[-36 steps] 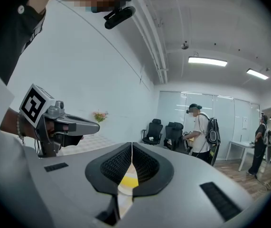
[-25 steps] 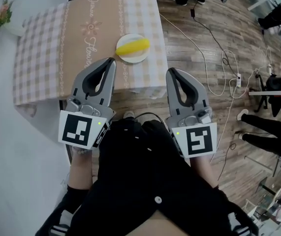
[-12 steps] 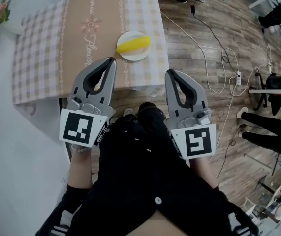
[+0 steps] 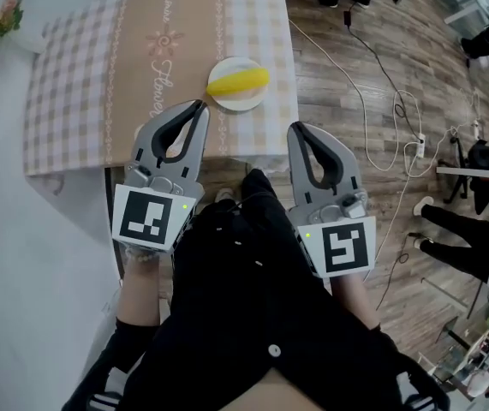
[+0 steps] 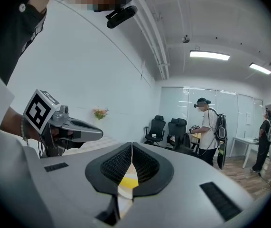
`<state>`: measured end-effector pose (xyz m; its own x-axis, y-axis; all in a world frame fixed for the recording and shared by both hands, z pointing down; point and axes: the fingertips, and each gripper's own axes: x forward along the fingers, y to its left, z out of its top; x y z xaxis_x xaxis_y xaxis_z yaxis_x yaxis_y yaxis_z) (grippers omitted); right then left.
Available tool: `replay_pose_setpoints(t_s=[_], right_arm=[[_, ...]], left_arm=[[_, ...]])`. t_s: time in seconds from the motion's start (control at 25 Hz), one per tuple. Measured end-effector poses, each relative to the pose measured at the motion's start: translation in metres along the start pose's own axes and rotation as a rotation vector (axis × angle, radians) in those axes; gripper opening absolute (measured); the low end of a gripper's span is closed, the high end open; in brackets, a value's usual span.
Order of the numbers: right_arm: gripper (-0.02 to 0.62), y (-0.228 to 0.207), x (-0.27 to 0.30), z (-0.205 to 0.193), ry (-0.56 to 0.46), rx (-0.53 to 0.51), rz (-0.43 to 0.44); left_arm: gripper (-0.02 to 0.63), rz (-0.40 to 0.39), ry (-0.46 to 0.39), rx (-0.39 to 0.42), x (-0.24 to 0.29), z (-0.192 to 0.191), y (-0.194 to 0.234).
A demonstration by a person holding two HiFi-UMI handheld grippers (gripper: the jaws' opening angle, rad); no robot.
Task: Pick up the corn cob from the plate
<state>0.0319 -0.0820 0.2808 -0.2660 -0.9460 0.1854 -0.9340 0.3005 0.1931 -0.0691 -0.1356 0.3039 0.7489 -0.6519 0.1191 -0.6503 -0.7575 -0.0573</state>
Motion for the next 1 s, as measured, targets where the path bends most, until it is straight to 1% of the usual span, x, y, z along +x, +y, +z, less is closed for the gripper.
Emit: replay_pose_setpoints(t_s=[0.12, 0.4, 0.44, 0.52, 0.6, 0.76, 0.84, 0.92, 1.0], right_arm=[[0.043, -0.007, 0.007, -0.002, 0.002, 0.0, 0.017], [0.043, -0.029, 0.02, -0.009, 0.014, 0.009, 0.037], [0.043, -0.031, 0.022, -0.011, 0.016, 0.01, 0.04], [0.043, -0.036, 0.025, -0.014, 0.019, 0.015, 0.047], [0.041, -0.04, 0.028, -0.015, 0.022, 0.018, 0.053], [0.043, -0.05, 0.033, -0.021, 0.033, 0.022, 0.066], [0.042, -0.055, 0.036, -0.026, 0.046, 0.021, 0.073], [0.043, -0.058, 0.039, -0.031, 0.058, 0.027, 0.078], [0.043, -0.062, 0.042, -0.033, 0.061, 0.031, 0.082]], left_arm=[[0.015, 0.001, 0.036, -0.021, 0.011, -0.003, -0.003], [0.018, -0.021, 0.073, 0.016, 0.042, -0.012, -0.007], [0.028, -0.038, 0.076, 0.036, 0.047, -0.015, -0.008], [0.08, -0.079, 0.082, 0.087, 0.057, -0.021, -0.011], [0.111, -0.104, 0.107, 0.114, 0.066, -0.027, -0.012], [0.173, -0.15, 0.173, 0.135, 0.082, -0.04, -0.008], [0.194, -0.17, 0.213, 0.172, 0.091, -0.05, -0.007], [0.208, -0.18, 0.258, 0.204, 0.099, -0.062, -0.006], [0.228, -0.182, 0.294, 0.209, 0.108, -0.073, -0.004]])
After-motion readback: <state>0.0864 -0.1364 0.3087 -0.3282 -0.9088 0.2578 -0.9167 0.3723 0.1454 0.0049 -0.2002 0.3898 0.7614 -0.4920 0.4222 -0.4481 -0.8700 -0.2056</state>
